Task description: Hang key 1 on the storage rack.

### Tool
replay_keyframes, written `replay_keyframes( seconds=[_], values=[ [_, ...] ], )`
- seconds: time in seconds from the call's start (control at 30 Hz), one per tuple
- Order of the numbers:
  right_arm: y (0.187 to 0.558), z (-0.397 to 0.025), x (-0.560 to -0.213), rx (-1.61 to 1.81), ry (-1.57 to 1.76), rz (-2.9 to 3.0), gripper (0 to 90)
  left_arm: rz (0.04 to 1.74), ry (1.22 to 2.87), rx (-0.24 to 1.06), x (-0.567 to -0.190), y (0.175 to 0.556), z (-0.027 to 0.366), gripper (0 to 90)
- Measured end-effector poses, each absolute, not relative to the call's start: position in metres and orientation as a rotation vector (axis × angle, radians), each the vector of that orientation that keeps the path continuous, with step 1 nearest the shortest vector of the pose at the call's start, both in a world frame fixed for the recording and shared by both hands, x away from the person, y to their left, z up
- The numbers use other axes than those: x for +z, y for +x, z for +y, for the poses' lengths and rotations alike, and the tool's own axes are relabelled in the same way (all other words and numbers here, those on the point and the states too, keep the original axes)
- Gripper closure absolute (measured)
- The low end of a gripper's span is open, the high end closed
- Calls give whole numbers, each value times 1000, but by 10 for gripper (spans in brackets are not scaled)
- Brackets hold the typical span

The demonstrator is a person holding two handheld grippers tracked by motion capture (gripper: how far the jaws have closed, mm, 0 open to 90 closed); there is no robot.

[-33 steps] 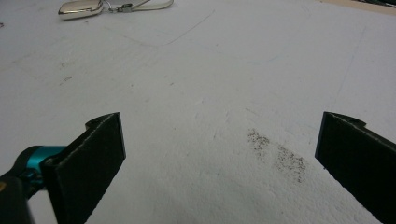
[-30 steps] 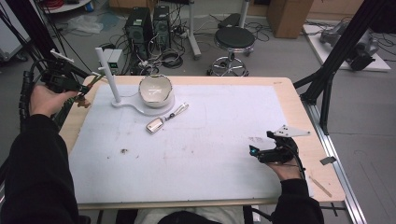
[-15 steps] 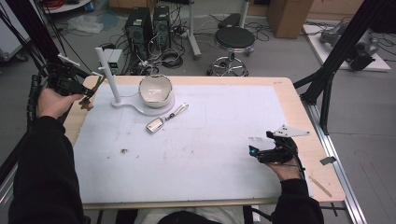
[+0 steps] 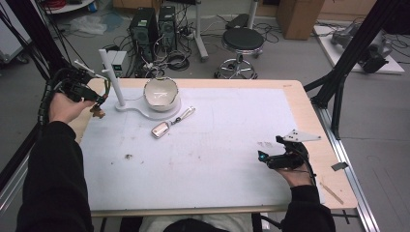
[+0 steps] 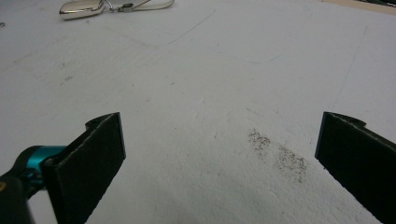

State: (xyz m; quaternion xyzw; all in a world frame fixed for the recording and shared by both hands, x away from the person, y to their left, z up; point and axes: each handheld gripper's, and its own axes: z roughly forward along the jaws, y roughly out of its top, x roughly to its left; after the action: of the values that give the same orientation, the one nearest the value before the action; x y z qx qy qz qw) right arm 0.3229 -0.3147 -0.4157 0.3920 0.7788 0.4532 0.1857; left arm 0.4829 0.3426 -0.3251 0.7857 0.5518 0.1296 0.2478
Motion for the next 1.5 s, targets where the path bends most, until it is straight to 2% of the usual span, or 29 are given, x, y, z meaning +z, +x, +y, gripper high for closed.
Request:
replay_keyframes(
  seconds=[0.17, 0.23, 0.33, 0.4, 0.47, 0.67, 0.77, 0.87, 1.13, 1.5],
  values=[
    [323, -315, -416, 1276, 1103, 2192, 6, 1508, 2132, 348, -324, 482, 346, 759],
    [323, -315, -416, 1276, 1104, 2192, 6, 1495, 2123, 323, -322, 480, 348, 724],
    [323, -315, -416, 1276, 1104, 2192, 6, 1475, 2028, 281, -318, 477, 352, 559],
    [323, -315, -415, 1278, 1107, 2190, 6, 1470, 1984, 263, -316, 475, 357, 492],
    [323, -315, -415, 1278, 1103, 2190, 6, 1469, 1963, 223, -317, 474, 361, 452],
    [324, -316, -415, 1285, 1113, 2187, 6, 1442, 1910, 232, -322, 464, 362, 363],
    [324, -316, -415, 1287, 1115, 2186, 6, 1421, 1927, 215, -325, 462, 359, 314],
    [324, -316, -414, 1290, 1116, 2183, 6, 1417, 1956, 261, -328, 457, 353, 240],
    [324, -318, -414, 1296, 1119, 2178, 6, 1395, 1991, 277, -327, 453, 346, 76],
    [323, -317, -413, 1293, 1123, 2178, 5, 1336, 2035, 280, -329, 439, 332, 48]
  ],
)
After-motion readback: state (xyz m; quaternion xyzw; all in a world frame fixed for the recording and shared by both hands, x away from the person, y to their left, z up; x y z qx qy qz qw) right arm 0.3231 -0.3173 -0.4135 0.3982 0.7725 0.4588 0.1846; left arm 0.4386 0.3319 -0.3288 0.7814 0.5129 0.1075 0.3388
